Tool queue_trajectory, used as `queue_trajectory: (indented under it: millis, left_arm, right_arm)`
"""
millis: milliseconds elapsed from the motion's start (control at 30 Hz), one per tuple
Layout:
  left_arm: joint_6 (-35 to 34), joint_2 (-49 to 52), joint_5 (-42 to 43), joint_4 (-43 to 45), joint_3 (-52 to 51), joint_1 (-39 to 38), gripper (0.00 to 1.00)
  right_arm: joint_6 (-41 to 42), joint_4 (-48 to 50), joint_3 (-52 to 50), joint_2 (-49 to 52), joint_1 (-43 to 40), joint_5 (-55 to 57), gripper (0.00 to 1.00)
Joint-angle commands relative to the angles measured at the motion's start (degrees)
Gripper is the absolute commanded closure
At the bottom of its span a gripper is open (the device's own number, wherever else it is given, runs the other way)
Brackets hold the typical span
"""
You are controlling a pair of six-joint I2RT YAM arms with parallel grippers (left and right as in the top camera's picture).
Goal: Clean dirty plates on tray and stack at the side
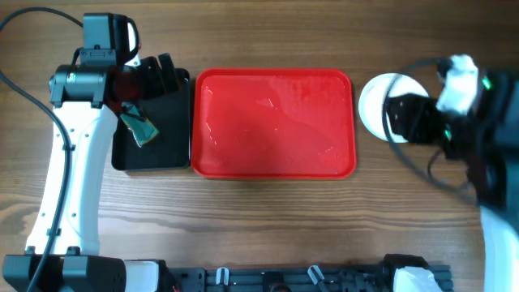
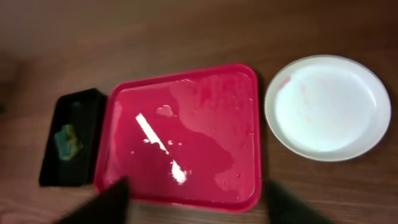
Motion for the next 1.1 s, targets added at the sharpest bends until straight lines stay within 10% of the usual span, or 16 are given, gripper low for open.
queue_trajectory:
  millis: [0,533,1067]
  left_arm:
    - [0.1,-0.1,0.9,0.0,0.7,-0.1,0.0]
    - [0.1,-0.1,0.9,0.0,0.7,-0.1,0.0]
    - [0.1,-0.1,0.9,0.0,0.7,-0.1,0.0]
  right_arm:
    - [2.4,-1.1,1.1,-7.5,0.2,-3.5,0.0]
    - [-1.6,0.0,-1.6,-15.0,0.1,3.8,0.0]
    - [-11.4,47.3,-54.3,-46.0,3.7,-0.5,0.0]
